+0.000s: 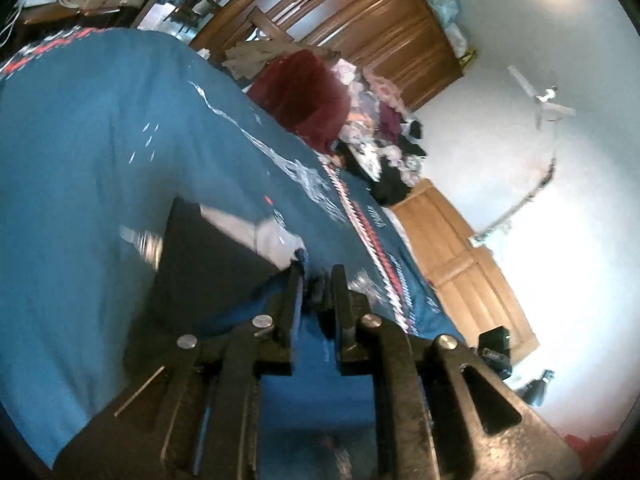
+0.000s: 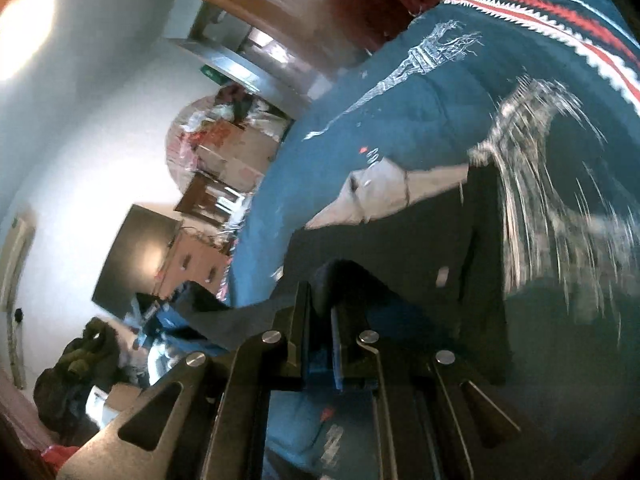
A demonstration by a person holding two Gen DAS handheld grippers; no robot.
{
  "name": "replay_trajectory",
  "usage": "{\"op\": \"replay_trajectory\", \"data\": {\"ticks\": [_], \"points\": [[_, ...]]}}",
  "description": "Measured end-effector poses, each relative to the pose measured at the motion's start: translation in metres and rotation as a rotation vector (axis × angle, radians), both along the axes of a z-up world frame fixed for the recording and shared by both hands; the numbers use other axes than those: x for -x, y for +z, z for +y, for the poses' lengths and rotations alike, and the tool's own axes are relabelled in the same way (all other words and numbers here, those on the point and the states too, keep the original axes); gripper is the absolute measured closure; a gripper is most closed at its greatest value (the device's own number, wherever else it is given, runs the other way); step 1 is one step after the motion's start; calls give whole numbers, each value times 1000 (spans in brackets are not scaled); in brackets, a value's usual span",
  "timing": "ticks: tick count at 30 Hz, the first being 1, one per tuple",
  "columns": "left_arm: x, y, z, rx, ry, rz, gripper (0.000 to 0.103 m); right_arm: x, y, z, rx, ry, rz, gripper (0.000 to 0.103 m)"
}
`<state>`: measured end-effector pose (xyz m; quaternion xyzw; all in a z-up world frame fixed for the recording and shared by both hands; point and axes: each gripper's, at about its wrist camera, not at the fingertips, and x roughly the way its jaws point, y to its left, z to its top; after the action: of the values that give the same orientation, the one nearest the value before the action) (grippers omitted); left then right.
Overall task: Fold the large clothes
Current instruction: 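Lower the folded jacket onto the duvet and open both grippers, then withdraw both grippers up from the folded jacket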
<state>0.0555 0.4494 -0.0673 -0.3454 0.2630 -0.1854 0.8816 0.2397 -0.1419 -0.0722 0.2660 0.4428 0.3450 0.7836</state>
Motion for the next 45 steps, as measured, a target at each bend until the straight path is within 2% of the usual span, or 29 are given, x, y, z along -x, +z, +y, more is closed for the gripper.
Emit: {"op": "replay_trajectory", "data": {"ticks": [3, 5, 7, 8, 10, 11, 12, 13, 15, 18, 19, 20, 22, 26, 27, 29, 30, 32, 34, 36, 40, 43, 45], "points": [[-58, -18, 3, -44, 16, 72, 87, -76, -26, 9, 61, -4, 45, 90], [-92, -42, 7, -66, 27, 137, 83, -118, -52, 11, 99, -10, 80, 90], [-127, -75, 10, -98, 36, 216, 78, -155, -87, 9, 126, -18, 133, 86], [-145, -101, 13, -111, 54, 275, 76, -170, -106, 9, 146, -18, 158, 77], [-166, -141, 16, -168, 84, 392, 76, -194, -144, 6, 187, -32, 226, 66], [-172, -165, 18, -186, 103, 460, 78, -202, -158, 2, 207, -58, 246, 65], [-170, -178, 23, -129, 103, 446, 80, -207, -167, -3, 187, -78, 264, 65], [-165, -180, 28, -91, 114, 420, 84, -211, -170, -10, 147, -99, 267, 62], [-154, -177, 32, -57, 111, 403, 83, -207, -164, -20, 80, -119, 218, 48], [-144, -171, 29, -98, 107, 393, 74, -197, -152, -32, 46, -153, 166, 47], [-141, -168, 28, -110, 109, 388, 68, -194, -149, -34, 52, -168, 150, 47], [-140, -165, 27, -122, 113, 380, 60, -193, -148, -35, 75, -183, 134, 46], [-142, -160, 25, -166, 124, 368, 51, -195, -150, -24, 167, -178, 131, 47], [-158, -146, 20, -260, 110, 338, 47, -206, -156, 16, 374, -116, 77, 48], [-157, -139, 16, -291, 109, 320, 46, -210, -160, 28, 431, -91, 52, 50], [-153, -127, 15, -335, 113, 285, 46, -213, -170, 44, 536, -51, 41, 88], [-150, -121, 15, -355, 119, 268, 46, -215, -179, 46, 579, -52, 68, 88], [-147, -110, 16, -387, 131, 241, 45, -213, -181, 40, 562, -82, 84, 95], [-145, -103, 13, -417, 135, 229, 44, -213, -184, 34, 557, -94, 94, 96], [-143, -106, 8, -461, 116, 252, 44, -213, -185, 37, 588, -88, 93, 95], [-133, -109, -25, -533, 6, 234, 45, -209, -175, 51, 668, -83, 39, 93], [-119, -114, -48, -567, -37, 226, 44, -191, -148, 48, 672, -168, -33, 82], [-111, -129, -57, -681, -38, 273, 44, -162, -125, 47, 622, -213, -87, 82]]}}
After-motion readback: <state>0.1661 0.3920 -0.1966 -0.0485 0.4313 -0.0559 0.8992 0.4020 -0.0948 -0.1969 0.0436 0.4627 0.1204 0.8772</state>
